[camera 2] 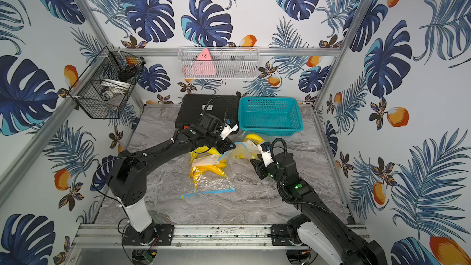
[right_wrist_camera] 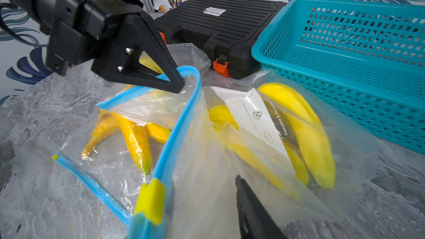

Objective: Open the zip-top bag and take out the banana
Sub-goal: Pick up the zipper food storage bag at the center of the board.

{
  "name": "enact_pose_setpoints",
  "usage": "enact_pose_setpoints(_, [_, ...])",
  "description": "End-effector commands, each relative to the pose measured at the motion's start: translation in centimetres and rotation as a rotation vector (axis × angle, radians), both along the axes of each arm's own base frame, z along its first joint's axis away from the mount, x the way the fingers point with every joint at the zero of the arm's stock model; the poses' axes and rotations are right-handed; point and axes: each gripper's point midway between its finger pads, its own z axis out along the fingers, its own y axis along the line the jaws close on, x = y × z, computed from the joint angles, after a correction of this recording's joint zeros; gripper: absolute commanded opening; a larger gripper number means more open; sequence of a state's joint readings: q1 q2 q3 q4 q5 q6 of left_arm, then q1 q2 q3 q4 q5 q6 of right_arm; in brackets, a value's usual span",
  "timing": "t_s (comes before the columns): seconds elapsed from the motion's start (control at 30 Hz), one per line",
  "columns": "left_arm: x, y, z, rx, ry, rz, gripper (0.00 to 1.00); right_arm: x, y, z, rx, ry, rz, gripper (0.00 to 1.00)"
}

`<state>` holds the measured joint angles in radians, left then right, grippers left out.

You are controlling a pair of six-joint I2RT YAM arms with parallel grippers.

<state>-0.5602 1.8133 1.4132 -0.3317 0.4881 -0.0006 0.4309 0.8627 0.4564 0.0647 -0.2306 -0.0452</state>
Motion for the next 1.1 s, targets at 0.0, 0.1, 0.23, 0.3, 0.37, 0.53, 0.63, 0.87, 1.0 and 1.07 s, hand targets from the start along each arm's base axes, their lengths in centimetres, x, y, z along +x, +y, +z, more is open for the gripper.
enact_pose_setpoints(0.0, [0.1, -0.1, 0.5, -0.021, -0.003, -0.005, 0.0, 0.0, 0.9, 1.2, 0.02, -0.052, 0.054, 0.36])
enact_pose_setpoints(0.1, [0.1, 0.2, 0.5, -0.024, -0.005, 0.0, 0.0, -0.1, 0.8, 1.2, 0.012, -0.046, 0.054, 0.27])
enact_pose_setpoints(0.23, [0.3, 0.6, 0.3, -0.017, -0.002, 0.017, 0.0, 0.0, 0.7, 1.9, 0.024, -0.061, 0.043, 0.24])
enact_pose_setpoints(0.3, [0.4, 1.0, 0.1, -0.005, -0.001, 0.03, 0.0, 0.0, 0.9, 2.6, 0.031, -0.071, 0.055, 0.21])
enact_pose_setpoints(0.37, [0.5, 1.3, 0.2, -0.009, -0.001, 0.034, 0.0, 0.0, 1.0, 3.0, 0.028, -0.074, 0.065, 0.2])
enact_pose_setpoints(0.53, [0.7, 1.8, 0.6, -0.025, -0.002, 0.051, 0.0, 0.1, 1.6, 2.4, 0.024, -0.04, 0.097, 0.18])
enact_pose_setpoints(0.63, [0.8, 2.0, 0.7, -0.028, 0.0, 0.06, 0.0, 0.2, 1.6, 2.1, 0.024, -0.033, 0.097, 0.18])
enact_pose_setpoints(0.87, [0.8, 2.0, 0.5, -0.038, 0.016, 0.062, 0.0, 0.2, 1.7, 2.2, 0.028, -0.021, 0.112, 0.09])
enact_pose_setpoints(1.0, [0.4, 1.9, 0.8, -0.052, 0.014, 0.052, 0.0, 0.0, 2.1, 3.0, 0.044, -0.027, 0.134, 0.02])
enact_pose_setpoints(1.07, [0.2, 2.0, 1.3, -0.061, 0.001, 0.05, 0.01, -0.1, 2.6, 3.3, 0.05, -0.019, 0.164, 0.0])
